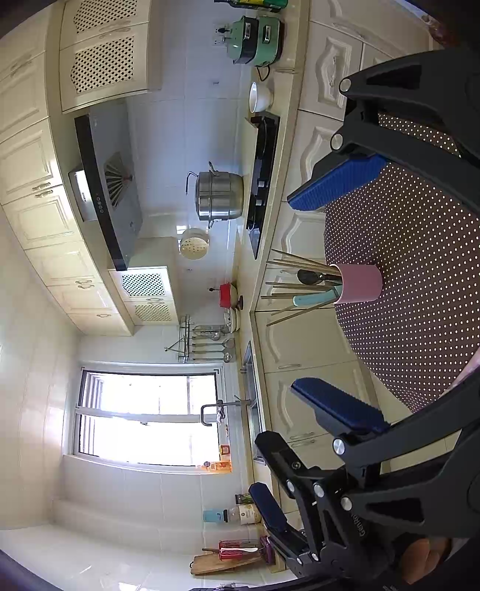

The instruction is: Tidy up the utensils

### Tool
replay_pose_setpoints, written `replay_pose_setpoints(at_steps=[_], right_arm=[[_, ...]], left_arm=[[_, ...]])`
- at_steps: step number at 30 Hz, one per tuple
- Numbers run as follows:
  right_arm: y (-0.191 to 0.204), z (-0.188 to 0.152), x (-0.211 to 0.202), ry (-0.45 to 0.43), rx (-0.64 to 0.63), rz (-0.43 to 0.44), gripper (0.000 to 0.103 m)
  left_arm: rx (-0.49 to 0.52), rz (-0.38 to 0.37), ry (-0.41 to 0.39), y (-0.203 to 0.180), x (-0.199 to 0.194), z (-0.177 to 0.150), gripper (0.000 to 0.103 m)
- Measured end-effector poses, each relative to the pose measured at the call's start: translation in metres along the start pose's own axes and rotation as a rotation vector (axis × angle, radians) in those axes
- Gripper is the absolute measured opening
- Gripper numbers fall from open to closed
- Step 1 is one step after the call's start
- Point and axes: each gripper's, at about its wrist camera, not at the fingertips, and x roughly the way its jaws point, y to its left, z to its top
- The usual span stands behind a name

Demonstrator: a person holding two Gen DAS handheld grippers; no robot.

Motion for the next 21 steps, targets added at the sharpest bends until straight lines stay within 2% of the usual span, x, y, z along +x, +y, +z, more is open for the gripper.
replay_pose_setpoints(at_steps=[21], right_arm=[[0.0016, -0.0016, 0.002, 0.008, 0.003, 0.001, 0.09]], left_arm=[[0.004, 0.003, 0.007, 0.0005, 0.0044, 0.0003, 0.089]])
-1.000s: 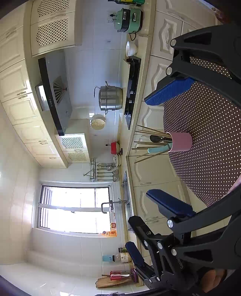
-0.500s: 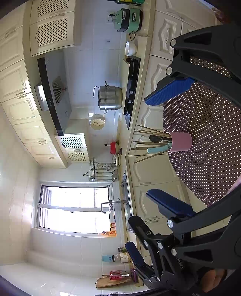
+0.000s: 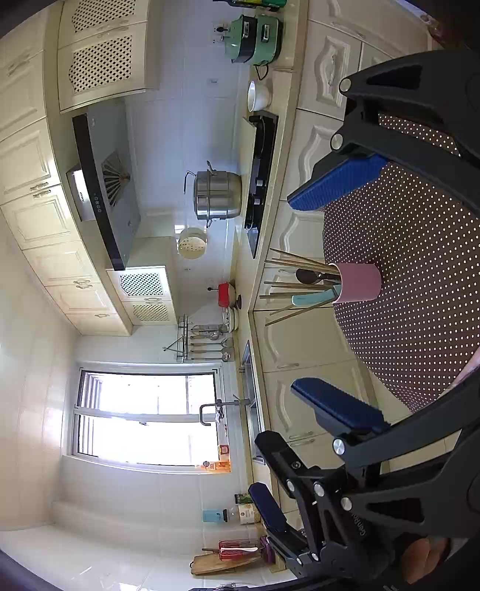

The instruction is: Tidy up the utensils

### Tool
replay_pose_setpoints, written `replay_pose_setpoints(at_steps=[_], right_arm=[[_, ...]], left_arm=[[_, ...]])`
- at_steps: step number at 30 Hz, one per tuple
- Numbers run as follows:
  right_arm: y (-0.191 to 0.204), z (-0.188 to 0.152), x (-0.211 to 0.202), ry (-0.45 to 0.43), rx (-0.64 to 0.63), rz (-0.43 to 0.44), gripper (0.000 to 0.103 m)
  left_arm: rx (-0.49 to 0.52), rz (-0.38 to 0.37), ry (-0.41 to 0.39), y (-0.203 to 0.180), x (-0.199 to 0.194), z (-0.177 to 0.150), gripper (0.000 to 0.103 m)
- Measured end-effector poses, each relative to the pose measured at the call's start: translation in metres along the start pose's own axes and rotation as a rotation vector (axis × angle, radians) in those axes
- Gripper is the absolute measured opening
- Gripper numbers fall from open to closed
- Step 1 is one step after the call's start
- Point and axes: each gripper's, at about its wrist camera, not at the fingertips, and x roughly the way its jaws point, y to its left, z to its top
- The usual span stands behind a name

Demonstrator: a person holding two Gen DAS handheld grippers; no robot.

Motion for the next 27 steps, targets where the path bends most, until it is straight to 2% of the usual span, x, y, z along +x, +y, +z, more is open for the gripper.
replay_pose_setpoints(at_steps=[27], right_arm=[[0.0062, -0.0071, 0.0019, 0.016, 0.01, -0.001, 0.09]], left_arm=[[0.007, 0.001, 0.022, 0.0057, 0.0065, -0.0057, 0.089]])
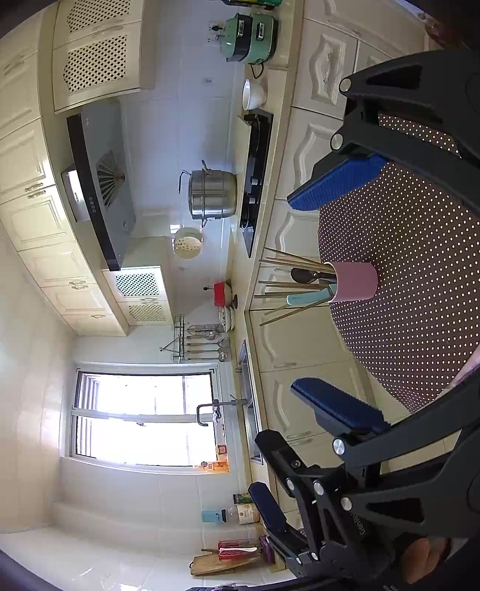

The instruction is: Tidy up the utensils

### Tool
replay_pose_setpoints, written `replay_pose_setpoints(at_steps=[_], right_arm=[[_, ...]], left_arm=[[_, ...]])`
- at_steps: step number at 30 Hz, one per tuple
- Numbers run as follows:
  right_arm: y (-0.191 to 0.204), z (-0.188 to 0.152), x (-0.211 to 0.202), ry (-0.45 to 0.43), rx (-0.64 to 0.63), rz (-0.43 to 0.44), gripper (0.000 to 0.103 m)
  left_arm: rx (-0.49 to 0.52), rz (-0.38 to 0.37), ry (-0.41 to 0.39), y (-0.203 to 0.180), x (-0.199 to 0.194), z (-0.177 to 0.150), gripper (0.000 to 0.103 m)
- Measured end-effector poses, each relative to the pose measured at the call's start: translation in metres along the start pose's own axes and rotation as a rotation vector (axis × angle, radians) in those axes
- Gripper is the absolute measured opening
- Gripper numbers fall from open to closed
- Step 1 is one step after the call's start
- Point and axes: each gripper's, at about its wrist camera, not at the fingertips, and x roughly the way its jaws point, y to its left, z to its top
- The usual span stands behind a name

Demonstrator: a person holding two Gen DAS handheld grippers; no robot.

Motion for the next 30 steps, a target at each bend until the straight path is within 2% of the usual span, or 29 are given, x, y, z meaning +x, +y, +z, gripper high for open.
replay_pose_setpoints(at_steps=[17, 30], right_arm=[[-0.005, -0.005, 0.022, 0.027, 0.018, -0.003, 0.09], [-0.017, -0.015, 0.057, 0.08, 0.042, 0.002, 0.091]], left_arm=[[0.019, 0.002, 0.042, -0.006, 0.027, -0.007, 0.089], [0.027, 0.013, 0.106, -0.011, 0.064, -0.019, 0.089]])
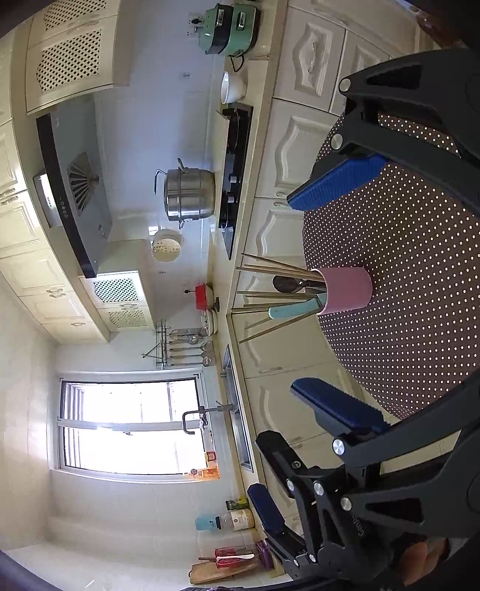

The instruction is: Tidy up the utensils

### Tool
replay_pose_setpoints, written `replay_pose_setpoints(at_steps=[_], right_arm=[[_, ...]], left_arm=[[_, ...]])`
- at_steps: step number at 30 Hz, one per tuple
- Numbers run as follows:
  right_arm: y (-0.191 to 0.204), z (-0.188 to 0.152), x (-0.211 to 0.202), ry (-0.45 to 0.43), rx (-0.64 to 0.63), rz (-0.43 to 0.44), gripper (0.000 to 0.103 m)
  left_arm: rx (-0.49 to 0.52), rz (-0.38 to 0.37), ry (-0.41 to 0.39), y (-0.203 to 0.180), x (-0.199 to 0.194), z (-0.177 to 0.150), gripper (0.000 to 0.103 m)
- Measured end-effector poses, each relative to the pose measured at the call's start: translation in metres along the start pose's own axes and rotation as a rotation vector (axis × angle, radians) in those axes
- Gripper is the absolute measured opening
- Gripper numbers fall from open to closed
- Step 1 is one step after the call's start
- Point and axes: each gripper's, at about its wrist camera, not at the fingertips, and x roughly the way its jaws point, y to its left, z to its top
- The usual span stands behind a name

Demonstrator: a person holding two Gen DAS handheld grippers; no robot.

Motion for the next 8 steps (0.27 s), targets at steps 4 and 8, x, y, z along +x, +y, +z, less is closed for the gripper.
replay_pose_setpoints(at_steps=[4, 8], right_arm=[[-0.006, -0.005, 0.016, 0.033, 0.031, 0.019, 0.091], [-0.018, -0.016, 0.043, 0.088, 0.029, -0.001, 0.091]], left_arm=[[0.014, 0.001, 0.037, -0.001, 0.017, -0.009, 0.089], [0.003, 0.011, 0.095, 0.001, 0.039, -0.018, 0.089]])
